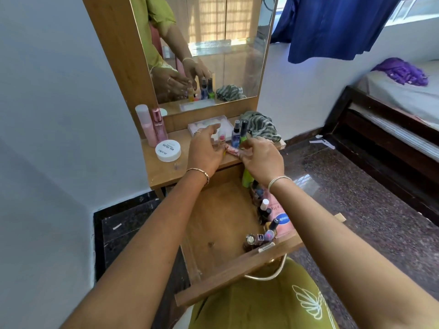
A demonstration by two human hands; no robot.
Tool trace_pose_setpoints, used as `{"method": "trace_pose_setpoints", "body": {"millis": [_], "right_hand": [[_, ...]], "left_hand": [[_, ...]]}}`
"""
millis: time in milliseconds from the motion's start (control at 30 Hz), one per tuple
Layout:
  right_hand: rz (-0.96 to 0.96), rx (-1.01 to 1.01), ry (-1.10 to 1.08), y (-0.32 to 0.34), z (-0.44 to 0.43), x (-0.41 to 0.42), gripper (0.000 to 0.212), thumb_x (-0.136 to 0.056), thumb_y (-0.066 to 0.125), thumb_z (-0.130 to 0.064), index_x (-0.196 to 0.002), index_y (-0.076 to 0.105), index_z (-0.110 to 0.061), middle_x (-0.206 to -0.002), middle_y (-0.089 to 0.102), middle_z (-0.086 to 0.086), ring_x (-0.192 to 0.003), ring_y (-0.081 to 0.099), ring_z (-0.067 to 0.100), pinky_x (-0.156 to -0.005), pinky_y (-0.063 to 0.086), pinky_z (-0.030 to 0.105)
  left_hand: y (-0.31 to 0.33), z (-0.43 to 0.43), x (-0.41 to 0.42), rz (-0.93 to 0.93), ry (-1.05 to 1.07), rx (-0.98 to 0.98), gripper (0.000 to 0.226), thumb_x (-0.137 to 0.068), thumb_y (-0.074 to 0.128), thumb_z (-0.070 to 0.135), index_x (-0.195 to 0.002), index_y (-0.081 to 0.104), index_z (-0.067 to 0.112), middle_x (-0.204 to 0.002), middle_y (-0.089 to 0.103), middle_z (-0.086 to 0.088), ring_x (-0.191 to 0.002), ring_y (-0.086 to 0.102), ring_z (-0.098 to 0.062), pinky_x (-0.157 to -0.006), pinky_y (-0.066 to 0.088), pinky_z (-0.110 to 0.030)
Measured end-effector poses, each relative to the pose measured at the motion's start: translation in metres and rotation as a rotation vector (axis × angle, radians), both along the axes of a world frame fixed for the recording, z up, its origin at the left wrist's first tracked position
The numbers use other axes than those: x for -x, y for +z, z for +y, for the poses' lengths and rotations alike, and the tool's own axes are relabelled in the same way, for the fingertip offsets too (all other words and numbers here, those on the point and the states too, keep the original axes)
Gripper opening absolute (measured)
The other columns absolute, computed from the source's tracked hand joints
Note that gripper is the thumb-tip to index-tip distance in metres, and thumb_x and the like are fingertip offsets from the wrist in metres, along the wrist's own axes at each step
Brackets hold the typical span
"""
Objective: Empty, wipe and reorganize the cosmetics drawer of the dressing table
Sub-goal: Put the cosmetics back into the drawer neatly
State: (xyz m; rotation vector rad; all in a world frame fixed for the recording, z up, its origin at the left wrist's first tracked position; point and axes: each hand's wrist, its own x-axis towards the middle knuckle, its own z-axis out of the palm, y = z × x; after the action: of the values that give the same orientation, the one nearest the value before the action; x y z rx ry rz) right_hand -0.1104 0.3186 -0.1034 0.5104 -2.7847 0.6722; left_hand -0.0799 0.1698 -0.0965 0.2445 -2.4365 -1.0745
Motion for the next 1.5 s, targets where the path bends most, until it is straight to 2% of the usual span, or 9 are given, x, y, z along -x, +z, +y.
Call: {"method": "trace_pose_setpoints", "body": {"millis": [200,400,533,700,900,1033,1167,1300,1500], "right_hand": [[0.011,-0.021,-0.003,-0.012,-0.011,0.006,0.022,-0.088,0.061,-0.024,-0.107,0.059,-0.013,-0.100,0.063,0.009,-0.096,0.059,0.029,-0.077,0.050,0.037],[0.004,0.073,0.034,-0.012,-0.001,0.002,0.019,-0.087,0.061,-0.015,-0.105,0.059,-0.010,-0.098,0.063,0.009,-0.093,0.059,0.027,-0.078,0.049,0.035],[0.000,0.167,0.057,-0.010,0.020,-0.006,0.017,-0.087,0.060,-0.012,-0.104,0.063,-0.010,-0.100,0.064,0.007,-0.092,0.058,0.023,-0.078,0.041,0.024],[-0.032,0.271,0.077,-0.005,0.053,-0.029,0.016,-0.086,0.066,-0.013,-0.102,0.066,-0.016,-0.094,0.064,0.000,-0.081,0.058,0.015,-0.075,0.049,0.026],[-0.086,0.331,0.126,-0.001,0.079,-0.056,0.020,-0.079,0.074,-0.013,-0.095,0.067,-0.024,-0.081,0.066,-0.011,-0.072,0.058,-0.001,-0.064,0.041,0.004],[-0.099,0.180,0.159,-0.010,0.090,-0.067,0.017,-0.077,0.077,-0.025,-0.093,0.070,-0.024,-0.081,0.066,-0.013,-0.076,0.057,0.006,-0.068,0.044,0.016],[-0.089,0.038,0.179,-0.024,0.095,-0.076,0.014,-0.079,0.073,-0.023,-0.093,0.072,-0.026,-0.073,0.056,-0.021,-0.081,0.048,0.009,-0.068,0.035,0.024],[-0.129,-0.066,0.183,-0.034,0.095,-0.080,0.021,-0.079,0.071,-0.022,-0.099,0.072,-0.029,-0.087,0.067,0.000,-0.091,0.055,0.018,-0.080,0.047,0.033],[-0.063,-0.226,0.234,-0.043,0.093,-0.082,0.021,-0.077,0.071,-0.027,-0.098,0.074,-0.029,-0.096,0.070,-0.006,-0.089,0.055,0.019,-0.079,0.050,0.040]], "left_hand": [[-0.006,0.000,0.009,-0.036,0.010,-0.046,0.026,-0.078,0.071,0.008,-0.102,0.066,0.017,-0.098,0.070,-0.001,-0.084,0.065,-0.011,-0.075,0.050,-0.021],[-0.004,-0.001,-0.003,0.018,0.003,-0.101,0.024,-0.079,0.073,0.017,-0.102,0.065,0.016,-0.095,0.069,0.003,-0.081,0.061,-0.004,-0.069,0.047,-0.012],[-0.001,0.001,-0.023,0.028,-0.037,-0.200,0.026,-0.080,0.073,0.022,-0.103,0.064,0.014,-0.096,0.069,0.003,-0.085,0.065,-0.007,-0.073,0.054,-0.022],[-0.006,0.009,-0.051,-0.013,-0.063,-0.282,0.024,-0.080,0.073,0.022,-0.102,0.065,0.015,-0.094,0.069,0.004,-0.082,0.065,-0.006,-0.070,0.053,-0.018],[-0.027,0.021,-0.077,-0.104,-0.124,-0.365,0.024,-0.078,0.075,0.016,-0.100,0.066,0.010,-0.091,0.069,-0.004,-0.078,0.062,-0.007,-0.073,0.052,-0.017],[-0.044,0.032,-0.088,-0.197,-0.130,-0.352,0.025,-0.076,0.076,0.012,-0.099,0.067,0.007,-0.089,0.069,-0.002,-0.077,0.061,-0.007,-0.071,0.049,-0.012],[-0.061,0.044,-0.093,-0.267,-0.163,-0.350,0.020,-0.078,0.075,0.010,-0.096,0.067,0.009,-0.085,0.067,0.001,-0.070,0.059,-0.002,-0.064,0.045,-0.004],[-0.074,0.053,-0.089,-0.313,-0.166,-0.312,0.017,-0.078,0.074,0.014,-0.094,0.068,0.014,-0.087,0.071,-0.002,-0.078,0.066,-0.011,-0.075,0.053,-0.020],[-0.084,0.063,-0.073,-0.312,-0.164,-0.229,0.017,-0.073,0.078,0.015,-0.084,0.066,0.023,-0.078,0.069,0.008,-0.068,0.063,-0.002,-0.070,0.054,-0.020]]}}
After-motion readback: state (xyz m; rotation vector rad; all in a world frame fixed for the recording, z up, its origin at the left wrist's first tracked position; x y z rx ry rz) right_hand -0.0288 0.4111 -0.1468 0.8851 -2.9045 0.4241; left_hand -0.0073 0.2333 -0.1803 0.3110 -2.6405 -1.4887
